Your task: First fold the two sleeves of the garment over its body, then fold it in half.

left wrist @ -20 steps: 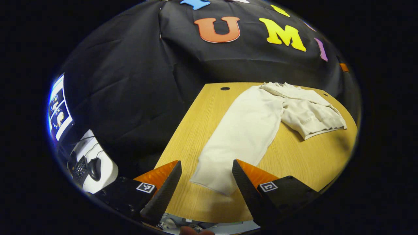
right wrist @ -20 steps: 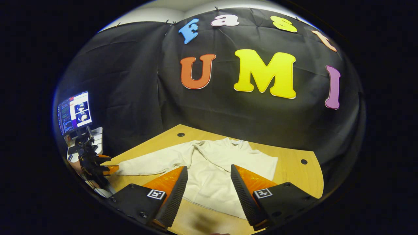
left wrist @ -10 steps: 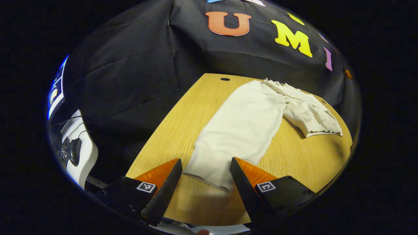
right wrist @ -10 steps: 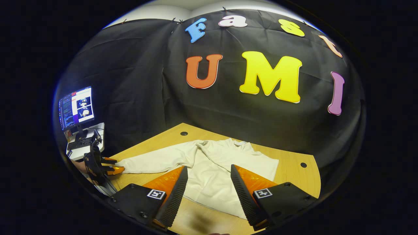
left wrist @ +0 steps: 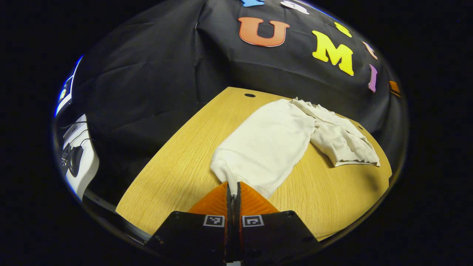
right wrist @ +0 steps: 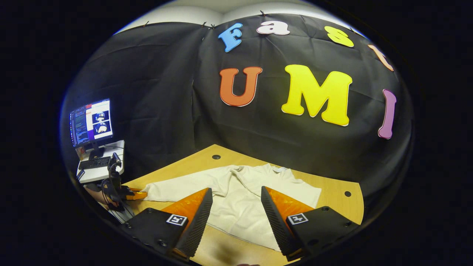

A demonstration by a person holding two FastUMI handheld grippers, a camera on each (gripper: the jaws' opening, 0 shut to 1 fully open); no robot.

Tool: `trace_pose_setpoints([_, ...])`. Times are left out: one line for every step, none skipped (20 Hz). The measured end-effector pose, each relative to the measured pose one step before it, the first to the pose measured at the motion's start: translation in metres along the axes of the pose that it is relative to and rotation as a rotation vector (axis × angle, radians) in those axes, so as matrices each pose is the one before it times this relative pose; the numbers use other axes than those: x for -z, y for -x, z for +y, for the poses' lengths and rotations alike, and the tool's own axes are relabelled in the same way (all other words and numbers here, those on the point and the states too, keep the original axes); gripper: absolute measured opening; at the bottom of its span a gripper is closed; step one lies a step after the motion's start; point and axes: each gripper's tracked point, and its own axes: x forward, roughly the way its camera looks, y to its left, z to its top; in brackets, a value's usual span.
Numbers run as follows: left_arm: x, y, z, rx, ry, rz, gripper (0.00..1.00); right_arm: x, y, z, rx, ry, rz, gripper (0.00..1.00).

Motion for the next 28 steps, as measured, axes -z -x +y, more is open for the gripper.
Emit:
trace_pose_setpoints([-0.00148, 0.0004, 0.00083, -0.01142, -0.00764, 0.01025, 0.03, 0.0012, -0.00044, 0.00096, -0.00397, 0.00037, 0.00436, 0.82])
trace_pose_setpoints([-0.00378, 0.00054, -0.00431, 0.01473, 0.00609, 0.00146, 0.03, -0.0006, 0.00106, 0.00041, -0.00174, -0.00012, -0.00015, 0.83])
trace_pose_setpoints([-0.00321, 0.00018, -0.00533, 0.01867, 0.00793, -0.00344, 0.03, -0.00041, 0.00058, -0.00053, 0.00001, -0.00316, -0.00248, 0.83])
trace_pose_setpoints([-0.00155, 0.00112, -0.00194, 0.00314, 0.00692, -0.00071, 0.03, -0.00179, 0.00138, -0.0004, 0.0017, -0.00996, -0.0078, 0.83])
trace_pose_setpoints([-0.00212, -0.00133, 0.00137, -0.00423, 0.00412, -0.00354, 0.03, -0.00014, 0.00199, 0.00037, 0.00016, -0.00868, -0.00932, 0.83])
trace_pose_setpoints([-0.00237, 0.00157, 0.00098, -0.00386, 0.00291, 0.0006, 0.03, 0.00147, 0.00177, -0.00135, 0.00345, 0.0011, -0.0028, 0.83])
trace_pose_setpoints([-0.00231, 0.00233, -0.00011, -0.00595, 0.00122, 0.00231, 0.03, 0.00546, 0.00475, -0.00104, 0.00115, 0.00304, 0.00115, 0.83])
trace_pose_setpoints([-0.00547, 0.00226, -0.0012, 0.00098, 0.00245, 0.0004, 0.03, 0.00436, 0.00478, -0.00251, 0.00139, -0.00104, 0.00203, 0.83])
trace_pose_setpoints([-0.00818, 0.004, -0.00156, 0.00584, 0.00282, -0.00683, 0.03, 0.00343, 0.00296, -0.0022, -0.00124, -0.00696, 0.00341, 0.83])
trace_pose_setpoints([-0.00801, 0.00271, -0.00221, 0.0068, 0.00293, -0.00644, 0.03, 0.00398, 0.00218, -0.00315, 0.00494, -0.00434, 0.0046, 0.83])
trace_pose_setpoints([-0.0092, 0.00153, -0.00088, -0.00067, 0.00558, -0.00993, 0.03, 0.00414, 0.00145, -0.00442, 0.00378, -0.00426, 0.00258, 0.83])
trace_pose_setpoints([-0.01078, 0.00073, -0.00259, -0.00038, 0.01281, -0.00603, 0.03, 0.00187, 0.00194, -0.005, 0.00384, -0.00307, 0.0019, 0.83])
trace_pose_setpoints([-0.01126, 0.00006, -0.0022, -0.00296, 0.0088, -0.01085, 0.03, 0.00048, 0.0021, -0.00516, 0.00232, -0.00643, -0.00334, 0.83])
trace_pose_setpoints([-0.01256, -0.00129, -0.00181, -0.00713, 0.00292, -0.01243, 0.03, -0.00075, 0.00148, -0.00553, 0.00278, -0.00917, -0.00462, 0.83])
trace_pose_setpoints([-0.01087, -0.00146, -0.00082, -0.00696, -0.005, -0.00842, 0.03, 0.00097, -0.00042, -0.00618, 0.00159, -0.01263, -0.00294, 0.83])
trace_pose_setpoints([-0.01012, -0.00246, -0.00119, -0.01048, -0.00433, -0.00462, 0.03, 0.00035, 0.0009, -0.00581, 0.00311, -0.01533, 0.00039, 0.83])
trace_pose_setpoints([-0.01001, -0.00172, -0.00474, -0.00024, 0.00001, -0.00383, 0.02, 0.00017, 0.00046, -0.00663, 0.00391, -0.0168, -0.00202, 0.83])
trace_pose_setpoints([-0.01344, -0.00211, -0.00706, 0.00321, 0.00448, -0.00968, 0.02, -0.00192, 0.00176, -0.00615, 0.00545, -0.01428, -0.00591, 0.83])
trace_pose_setpoints([-0.01444, -0.00274, -0.00821, 0.006, 0.00566, -0.01409, 0.03, -0.00118, 0.00112, -0.0076, 0.00854, -0.01066, -0.00875, 0.83])
trace_pose_setpoints([-0.01867, -0.004, -0.01089, 0.01535, 0.01238, -0.01165, 0.02, -0.00207, 0.0016, -0.00637, 0.00512, -0.01215, -0.00744, 0.83])
trace_pose_setpoints([-0.01835, -0.00245, -0.00949, 0.00796, 0.01314, -0.01346, 0.02, -0.00063, 0.00166, -0.00618, 0.00312, -0.01892, -0.00364, 0.83])
trace_pose_setpoints([-0.01799, -0.0048, -0.01095, 0.01502, 0.017, -0.01026, 0.02, -0.00067, 0.00192, -0.00681, 0.00614, -0.01903, -0.00309, 0.83])
trace_pose_setpoints([-0.01981, -0.0043, -0.00868, 0.00719, 0.01329, -0.01642, 0.03, 0.00006, 0.00124, -0.00894, 0.01125, -0.01585, -0.00642, 0.83])
trace_pose_setpoints([-0.02017, -0.00517, -0.0087, 0.00808, 0.00233, -0.01955, 0.02, -0.0012, 0.0015, -0.00881, 0.01147, -0.01521, -0.00526, 0.82])
trace_pose_setpoints([-0.01953, -0.00664, -0.00688, 0.01021, -0.01188, -0.02366, 0.02, -0.00064, 0.00295, -0.00759, 0.01065, -0.01549, -0.00627, 0.83])
trace_pose_setpoints([-0.01866, -0.00591, -0.00906, 0.01278, -0.01894, -0.02014, 0.02, -0.00156, 0.00179, -0.00836, 0.01327, -0.00903, -0.00679, 0.83])
trace_pose_setpoints([-0.01531, -0.00533, -0.0097, 0.0145, -0.02262, -0.01939, 0.02, -0.00102, 0.00157, -0.00846, 0.01257, -0.00769, -0.00661, 0.83])
trace_pose_setpoints([-0.01841, -0.00652, -0.01053, 0.0135, -0.0211, -0.01855, 0.02, -0.00249, 0.00169, -0.00781, 0.01376, -0.00712, -0.00922, 0.83])
